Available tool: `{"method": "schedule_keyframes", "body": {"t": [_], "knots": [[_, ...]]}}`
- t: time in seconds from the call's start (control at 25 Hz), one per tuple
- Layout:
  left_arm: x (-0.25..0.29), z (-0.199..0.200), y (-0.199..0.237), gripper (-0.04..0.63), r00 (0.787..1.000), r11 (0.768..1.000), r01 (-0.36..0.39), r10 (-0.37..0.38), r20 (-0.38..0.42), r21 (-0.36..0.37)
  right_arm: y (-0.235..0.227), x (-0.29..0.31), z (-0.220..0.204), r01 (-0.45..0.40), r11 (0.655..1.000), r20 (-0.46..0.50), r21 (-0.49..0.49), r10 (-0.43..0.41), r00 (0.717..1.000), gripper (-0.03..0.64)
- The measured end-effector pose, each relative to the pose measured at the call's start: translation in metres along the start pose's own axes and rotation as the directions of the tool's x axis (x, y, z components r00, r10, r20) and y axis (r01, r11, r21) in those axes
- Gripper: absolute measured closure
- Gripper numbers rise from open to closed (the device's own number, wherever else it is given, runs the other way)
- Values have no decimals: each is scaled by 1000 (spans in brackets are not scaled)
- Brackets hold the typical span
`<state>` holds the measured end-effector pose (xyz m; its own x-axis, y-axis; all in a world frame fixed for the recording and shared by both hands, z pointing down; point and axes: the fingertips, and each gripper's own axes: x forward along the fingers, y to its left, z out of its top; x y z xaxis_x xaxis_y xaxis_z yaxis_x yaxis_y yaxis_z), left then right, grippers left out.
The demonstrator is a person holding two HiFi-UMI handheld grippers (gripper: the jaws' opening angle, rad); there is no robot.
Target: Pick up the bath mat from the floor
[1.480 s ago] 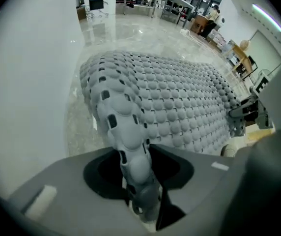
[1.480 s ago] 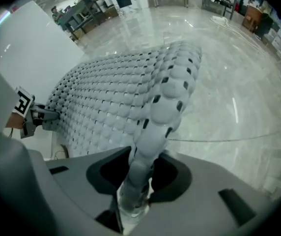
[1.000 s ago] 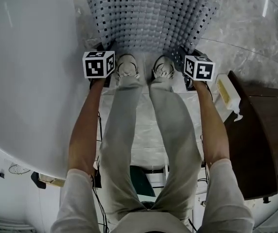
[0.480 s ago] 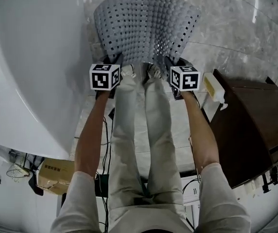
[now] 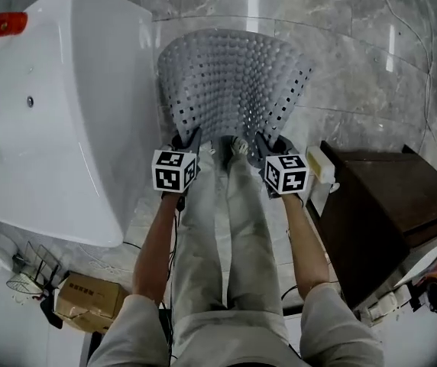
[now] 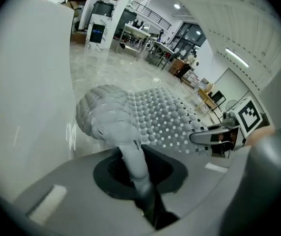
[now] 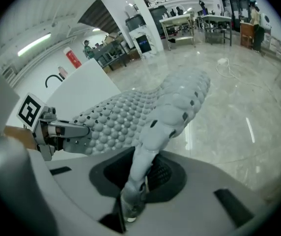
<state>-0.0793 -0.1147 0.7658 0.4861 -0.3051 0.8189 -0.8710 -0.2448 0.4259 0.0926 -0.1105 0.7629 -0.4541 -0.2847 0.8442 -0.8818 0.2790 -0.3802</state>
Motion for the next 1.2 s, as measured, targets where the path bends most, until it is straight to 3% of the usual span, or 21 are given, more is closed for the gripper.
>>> {"method": "schedule_keyframes", "body": {"t": [0.28,0.4,0.52,0.76,1.04,1.2], "knots": [[-100,78,-53,552,991,999,12,-18,133,49,49,-106,72,12,996,128,-90,-1,992,546],[-143,138,-70,552,970,996,5,-26,242,84,64,-148,131,31,989,224,-148,3,974,546],[-195,196,-86,552,938,992,-14,-31,345,128,87,-194,190,53,979,326,-197,15,945,546],[-314,276,-133,554,872,982,-53,-43,488,181,146,-302,271,117,956,479,-269,28,877,546],[-425,365,-172,554,766,957,-137,-60,640,254,192,-402,359,198,922,629,-333,60,775,545],[-477,397,-205,554,704,942,-181,-75,706,281,204,-461,388,255,900,697,-355,73,714,545]]}}
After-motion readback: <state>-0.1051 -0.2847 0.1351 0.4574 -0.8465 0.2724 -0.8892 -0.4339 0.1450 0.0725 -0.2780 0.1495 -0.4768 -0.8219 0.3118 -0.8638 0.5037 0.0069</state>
